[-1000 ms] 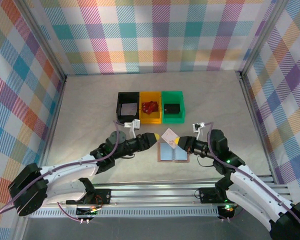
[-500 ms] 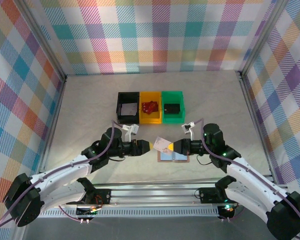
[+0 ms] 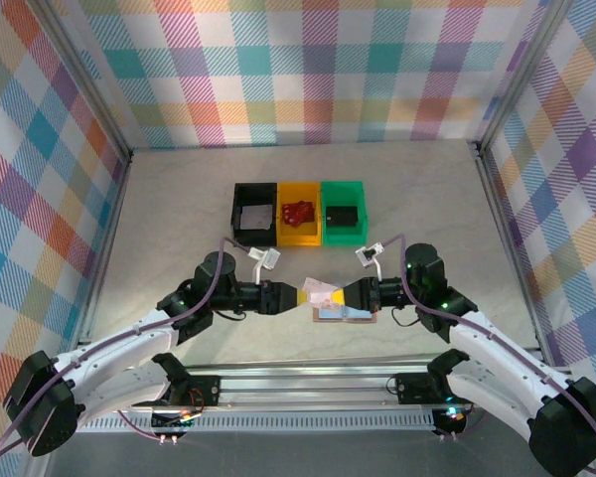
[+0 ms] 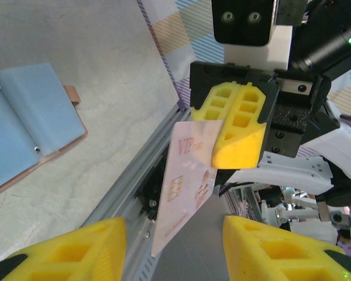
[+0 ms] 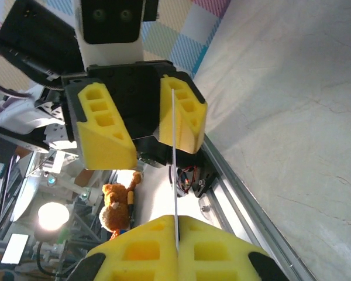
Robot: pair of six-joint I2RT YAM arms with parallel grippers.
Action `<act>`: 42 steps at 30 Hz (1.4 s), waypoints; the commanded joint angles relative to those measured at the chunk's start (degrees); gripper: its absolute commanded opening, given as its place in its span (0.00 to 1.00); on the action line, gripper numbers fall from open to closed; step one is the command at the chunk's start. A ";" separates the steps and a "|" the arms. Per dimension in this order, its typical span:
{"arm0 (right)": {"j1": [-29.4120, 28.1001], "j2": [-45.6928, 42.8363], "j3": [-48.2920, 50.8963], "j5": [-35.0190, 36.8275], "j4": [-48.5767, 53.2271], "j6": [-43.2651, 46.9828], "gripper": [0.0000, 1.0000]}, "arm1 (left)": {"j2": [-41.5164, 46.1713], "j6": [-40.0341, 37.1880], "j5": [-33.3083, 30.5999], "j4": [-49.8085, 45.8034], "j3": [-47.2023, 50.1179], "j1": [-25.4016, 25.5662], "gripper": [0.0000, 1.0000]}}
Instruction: Take the credit cards out of the card holder
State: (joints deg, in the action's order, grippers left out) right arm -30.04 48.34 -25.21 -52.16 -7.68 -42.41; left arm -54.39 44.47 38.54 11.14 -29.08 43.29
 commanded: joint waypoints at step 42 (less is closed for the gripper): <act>-4.66 2.73 -0.89 -7.18 -5.84 1.46 0.00 | -0.98 -2.57 8.91 -0.06 -3.35 -0.53 0.18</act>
State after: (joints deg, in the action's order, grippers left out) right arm -34.22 51.66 -25.21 -57.78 -11.57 -42.57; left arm -56.18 43.35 46.68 10.74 -30.65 43.29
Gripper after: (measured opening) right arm 0.038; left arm 0.183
